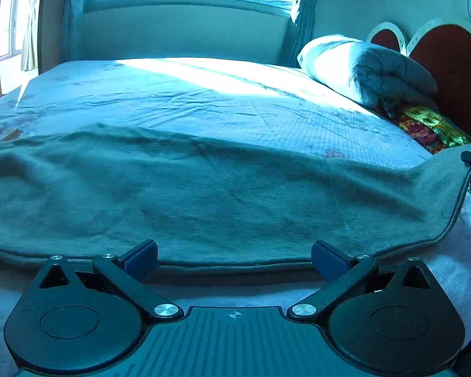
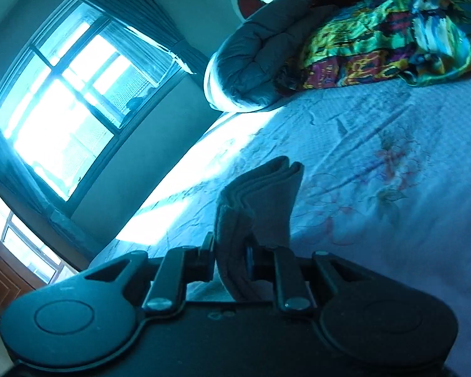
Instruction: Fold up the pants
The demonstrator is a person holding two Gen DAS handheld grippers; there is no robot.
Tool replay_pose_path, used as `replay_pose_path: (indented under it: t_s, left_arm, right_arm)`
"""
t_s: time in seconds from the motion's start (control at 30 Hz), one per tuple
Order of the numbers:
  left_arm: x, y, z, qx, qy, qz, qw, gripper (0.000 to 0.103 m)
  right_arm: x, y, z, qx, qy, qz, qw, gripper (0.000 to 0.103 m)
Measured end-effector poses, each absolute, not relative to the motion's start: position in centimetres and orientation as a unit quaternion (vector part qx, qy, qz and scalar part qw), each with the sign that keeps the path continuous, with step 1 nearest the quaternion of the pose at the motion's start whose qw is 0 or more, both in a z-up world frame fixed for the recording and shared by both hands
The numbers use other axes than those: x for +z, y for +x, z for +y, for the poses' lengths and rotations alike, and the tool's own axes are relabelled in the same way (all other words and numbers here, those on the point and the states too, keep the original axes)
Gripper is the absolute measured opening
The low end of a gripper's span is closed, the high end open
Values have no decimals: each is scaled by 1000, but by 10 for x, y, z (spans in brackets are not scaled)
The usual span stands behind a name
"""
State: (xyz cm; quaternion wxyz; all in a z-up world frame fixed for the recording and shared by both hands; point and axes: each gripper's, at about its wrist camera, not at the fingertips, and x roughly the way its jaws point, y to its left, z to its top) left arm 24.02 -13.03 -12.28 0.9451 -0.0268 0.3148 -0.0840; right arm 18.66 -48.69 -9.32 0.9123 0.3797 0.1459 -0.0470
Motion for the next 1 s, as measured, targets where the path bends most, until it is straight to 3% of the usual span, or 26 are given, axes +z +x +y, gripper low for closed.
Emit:
replay_pose_path:
  t_s: [0.2, 0.3, 0.37, 0.43, 0.47, 0.5, 0.53, 0.7, 0.83, 0.93, 1.0]
  left_arm:
    - [-109, 216, 9, 21, -40, 304, 952, 103]
    - [-105, 206, 71, 63, -70, 299, 949, 103]
    - [-105, 199, 103, 87, -89, 295, 947, 103]
    - [-107, 195, 126, 101, -102, 299, 943, 103]
    - [-110, 195, 137, 112, -110, 300, 941, 103]
    - [-113, 195, 144, 117, -118, 301, 939, 103]
    - [-116, 193, 150, 117, -124, 302, 938, 103]
    - [-121, 202, 136, 51, -166, 295, 940, 103]
    - [-118, 230, 87, -6, -141, 288, 947, 103]
    - [-120, 256, 49, -25, -117, 300, 946, 103]
    - [-127, 271, 26, -24, -76, 319, 944, 103]
  right_arm:
    - [-63, 225, -356, 59, 324, 156, 931, 10]
    - [-70, 242, -279, 117, 298, 185, 929, 10]
    - [-89, 250, -223, 159, 280, 228, 919, 16]
    - [-114, 257, -168, 226, 227, 306, 896, 53]
    - [-124, 254, -144, 262, 194, 341, 882, 49]
    - [-127, 244, -136, 281, 185, 332, 881, 33]
    - [-127, 234, -136, 284, 187, 314, 887, 31]
    - [-115, 226, -193, 209, 232, 279, 908, 33]
    - [-107, 221, -247, 151, 257, 237, 925, 37]
    - [-146, 246, -267, 87, 254, 334, 904, 33]
    - [-163, 248, -280, 117, 282, 346, 887, 33]
